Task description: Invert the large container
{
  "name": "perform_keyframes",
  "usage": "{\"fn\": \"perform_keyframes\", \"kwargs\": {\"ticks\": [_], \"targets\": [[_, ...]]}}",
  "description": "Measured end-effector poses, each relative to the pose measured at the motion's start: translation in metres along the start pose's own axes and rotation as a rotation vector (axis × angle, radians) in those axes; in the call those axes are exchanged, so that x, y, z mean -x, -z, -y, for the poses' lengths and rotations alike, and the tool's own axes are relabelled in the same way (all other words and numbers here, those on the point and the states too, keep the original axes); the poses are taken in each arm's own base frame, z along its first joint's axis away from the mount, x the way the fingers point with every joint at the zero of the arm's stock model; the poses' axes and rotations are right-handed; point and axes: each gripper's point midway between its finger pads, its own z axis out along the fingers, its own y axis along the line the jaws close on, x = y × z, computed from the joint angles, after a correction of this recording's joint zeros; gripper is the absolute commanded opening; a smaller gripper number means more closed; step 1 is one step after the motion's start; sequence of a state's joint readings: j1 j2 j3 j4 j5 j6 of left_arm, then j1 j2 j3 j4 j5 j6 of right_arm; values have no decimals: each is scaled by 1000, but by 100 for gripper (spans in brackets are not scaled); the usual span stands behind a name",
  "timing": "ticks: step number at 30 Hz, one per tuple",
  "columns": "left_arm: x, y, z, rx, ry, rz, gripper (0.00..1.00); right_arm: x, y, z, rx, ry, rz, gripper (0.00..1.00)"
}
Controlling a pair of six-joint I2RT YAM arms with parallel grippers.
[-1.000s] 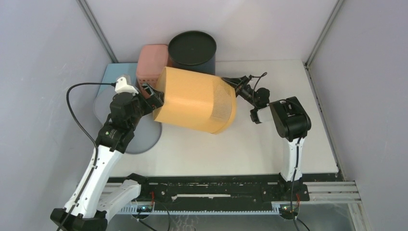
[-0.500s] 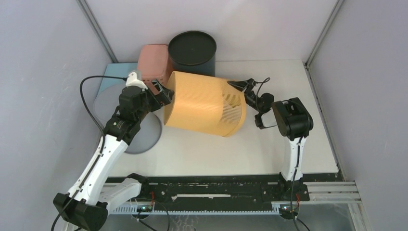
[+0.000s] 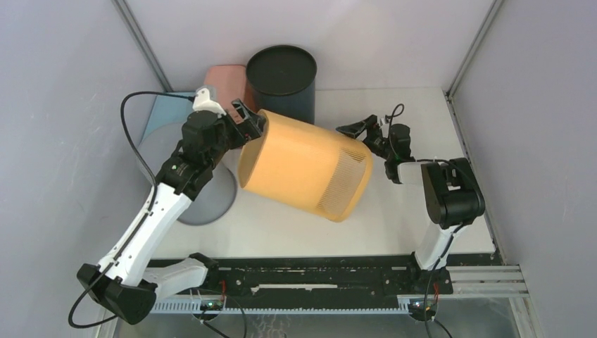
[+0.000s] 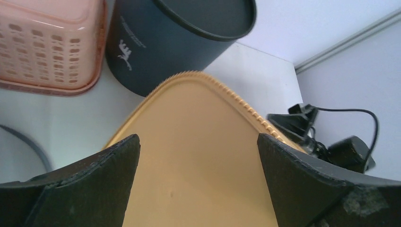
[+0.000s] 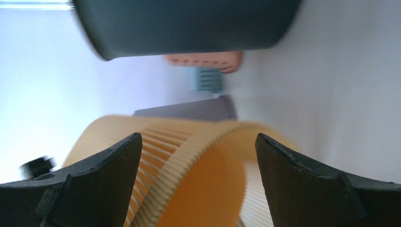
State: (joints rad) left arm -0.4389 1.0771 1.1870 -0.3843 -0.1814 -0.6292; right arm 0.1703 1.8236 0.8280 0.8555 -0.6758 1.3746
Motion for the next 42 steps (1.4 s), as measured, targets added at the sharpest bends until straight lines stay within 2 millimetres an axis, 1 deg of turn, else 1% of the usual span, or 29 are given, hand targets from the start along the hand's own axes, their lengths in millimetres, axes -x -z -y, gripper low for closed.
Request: {"fn": "perform_keyframes", "kwargs": {"ticks": [1,4,6,8,10,13,16,18,20,23,26,29,32,34,37,42], "targets": [[-1,-1,5,-10,-3,-3,100,1,2,8,-43,7,6,95],[-9,-2,21,-43,-17,-35,100,1,10,49,-211,18,20,96],[-17,-4,33,-71,-24,-61,100,-5,18,76,-309,27,4,97],[-25,-6,45,-102,-31,-85,100,-12,27,97,-381,34,-15,97],[-31,-7,54,-128,-30,-103,100,-18,33,109,-418,40,-30,98],[-38,-9,67,-156,-24,-122,100,-23,34,115,-437,70,-48,98],[-41,-9,77,-177,-27,-130,100,-19,36,121,-457,91,-37,99],[-42,-9,83,-190,-29,-134,100,-13,39,125,-469,103,-21,100],[-45,-8,90,-204,-33,-142,100,-3,41,125,-482,119,3,100],[-54,-6,100,-225,-45,-166,100,20,47,127,-532,162,66,100],[-60,-5,113,-248,-54,-182,100,51,61,129,-611,203,149,100],[-63,-2,128,-277,-61,-191,100,85,79,126,-668,233,231,100],[-65,4,147,-316,-68,-201,100,111,96,119,-695,247,292,100],[-67,8,157,-338,-71,-206,100,123,108,113,-707,257,321,100],[-71,12,164,-356,-76,-215,100,132,129,98,-730,288,363,100],[-72,12,163,-352,-77,-215,100,126,154,38,-692,424,426,100]]}}
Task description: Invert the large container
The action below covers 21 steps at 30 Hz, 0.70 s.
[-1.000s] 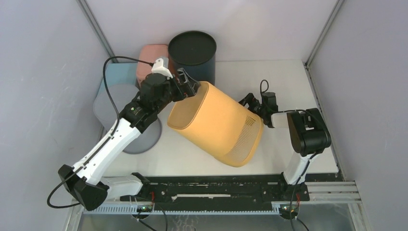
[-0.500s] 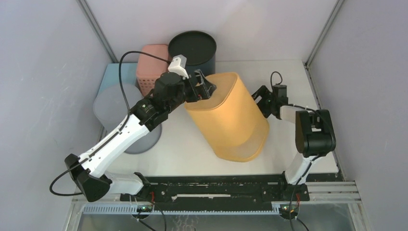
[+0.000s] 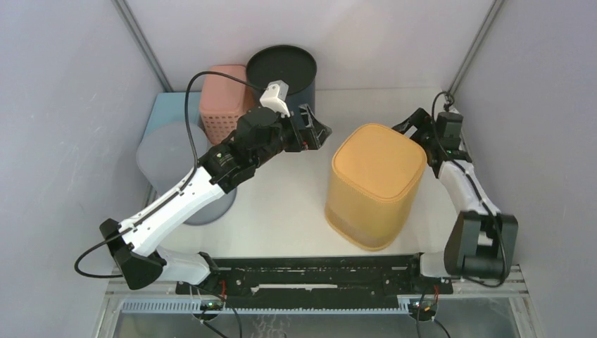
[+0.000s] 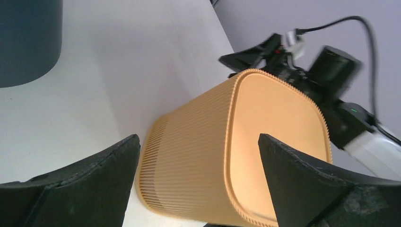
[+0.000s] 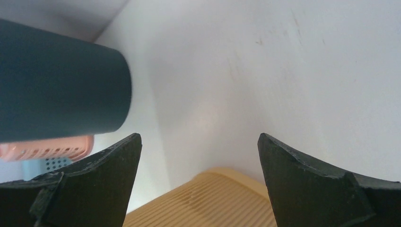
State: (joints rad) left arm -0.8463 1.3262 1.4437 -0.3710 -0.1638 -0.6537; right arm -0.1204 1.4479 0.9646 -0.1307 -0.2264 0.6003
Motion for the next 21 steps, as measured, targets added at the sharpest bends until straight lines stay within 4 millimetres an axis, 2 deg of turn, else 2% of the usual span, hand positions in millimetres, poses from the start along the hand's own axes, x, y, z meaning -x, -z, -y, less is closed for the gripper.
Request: {"fn": "perform_keyframes", "kwargs": {"ticks": [4,7,11,14,16,17,18,21], "targets": [[-6,0,-8,22,-11,-6,100,17,50,-19,48,70,93,100],[-11,7,-20,59,-30,-11,100,23,88,-32,83,113,146,100],[2,32,-25,77,-67,24,100,25,142,-58,175,177,209,100],[18,57,-26,75,-87,70,100,22,184,-87,280,235,233,100],[30,76,-28,77,-95,108,100,14,209,-108,368,280,234,100],[37,88,-30,82,-97,130,100,6,229,-123,441,311,228,100],[42,98,-32,86,-99,147,100,-1,237,-131,480,328,212,100],[60,135,-43,115,-92,223,100,-36,272,-159,658,398,135,99]]}}
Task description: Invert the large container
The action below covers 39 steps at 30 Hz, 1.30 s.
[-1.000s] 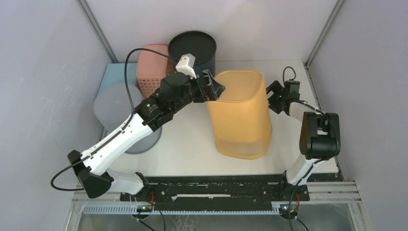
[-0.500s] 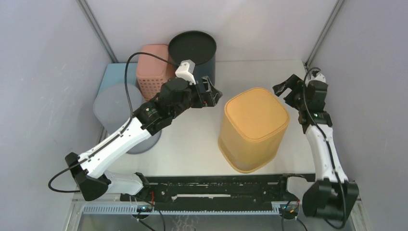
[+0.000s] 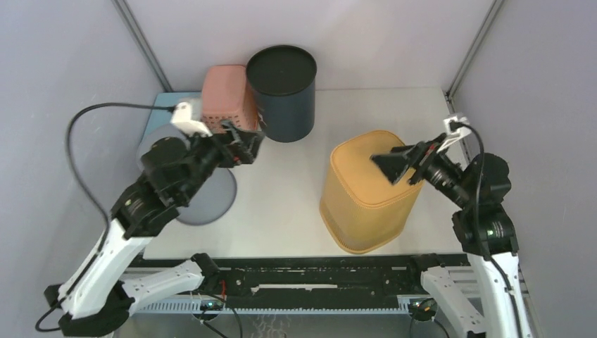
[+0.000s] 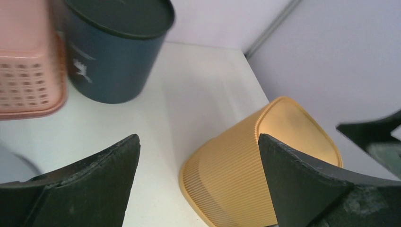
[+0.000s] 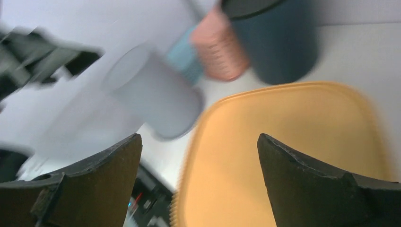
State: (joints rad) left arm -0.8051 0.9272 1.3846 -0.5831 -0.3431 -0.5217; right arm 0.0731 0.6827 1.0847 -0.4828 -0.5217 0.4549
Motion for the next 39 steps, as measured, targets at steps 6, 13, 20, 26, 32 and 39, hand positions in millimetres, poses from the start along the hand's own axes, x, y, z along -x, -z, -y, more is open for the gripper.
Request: {"fn": "perform_keyframes", "kwargs": {"ticks": [6,13,20,26,32,39], "targets": [[28,46,-43,116,28,120,100,-64,19,-104,428,34,-263,97],[1,41,-89,279,1,74,100,-180,24,-183,589,186,-620,98],[20,49,-174,631,18,151,100,-303,-43,-105,194,284,-834,97],[39,64,-215,816,29,206,100,-290,-86,-22,-77,203,-771,96],[52,80,-256,971,65,254,100,-215,-111,70,-280,41,-546,96],[51,90,-289,1064,104,263,100,-150,-106,164,-497,-49,-377,95]]}}
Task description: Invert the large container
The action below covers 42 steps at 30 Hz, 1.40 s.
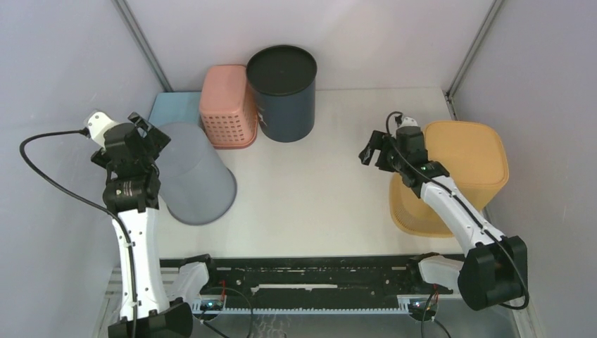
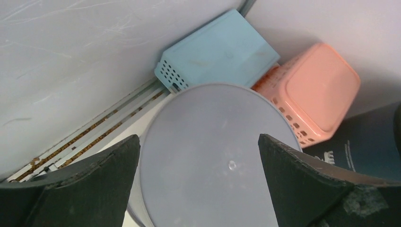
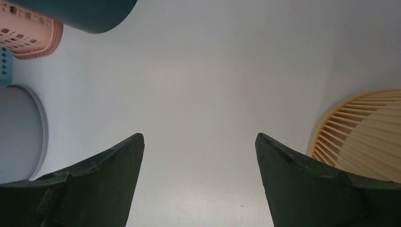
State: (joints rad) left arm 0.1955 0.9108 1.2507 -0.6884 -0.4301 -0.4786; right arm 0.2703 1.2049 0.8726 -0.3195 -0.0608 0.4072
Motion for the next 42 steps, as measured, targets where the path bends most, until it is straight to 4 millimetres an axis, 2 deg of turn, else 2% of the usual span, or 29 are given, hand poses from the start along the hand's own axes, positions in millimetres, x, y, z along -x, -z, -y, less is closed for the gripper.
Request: {"fn": "perform_keyframes", "kwargs": {"ticks": [2,4,6,10,12,14,18,23,29,32,37,40,42], "targets": [[2,-7,-5,21,11,1,100,3,3,5,-8,-5,12,95],[0,-17,-12,44,20,-3,100,-3,9,-2,16,11,0,95],[-11,-28,-17,58,25,-26,100,-19,16,-17,59,48,-41,95],[-47,-58,-15,57,16,-131,99,-37,29,-43,140,106,-91,95],[-55,-72,-2,9,48,-152,98,-41,34,-50,163,119,-103,95],[-61,-77,12,-59,73,-170,98,-43,37,-51,171,123,-107,95],[-77,-72,42,-183,86,-210,98,-46,41,-50,168,127,-117,95],[-111,-37,102,-387,33,-299,98,-49,44,-48,162,127,-129,95],[-146,2,157,-553,-24,-372,97,-48,46,-41,144,120,-134,95],[-163,17,189,-619,-45,-402,97,-41,50,-31,126,96,-117,95],[-197,39,276,-735,-95,-470,96,-32,68,-29,150,88,-73,95],[-217,50,335,-806,-114,-501,96,-33,84,-42,222,104,-62,95],[-229,59,371,-860,-120,-515,100,-38,97,-56,293,126,-61,95]]}}
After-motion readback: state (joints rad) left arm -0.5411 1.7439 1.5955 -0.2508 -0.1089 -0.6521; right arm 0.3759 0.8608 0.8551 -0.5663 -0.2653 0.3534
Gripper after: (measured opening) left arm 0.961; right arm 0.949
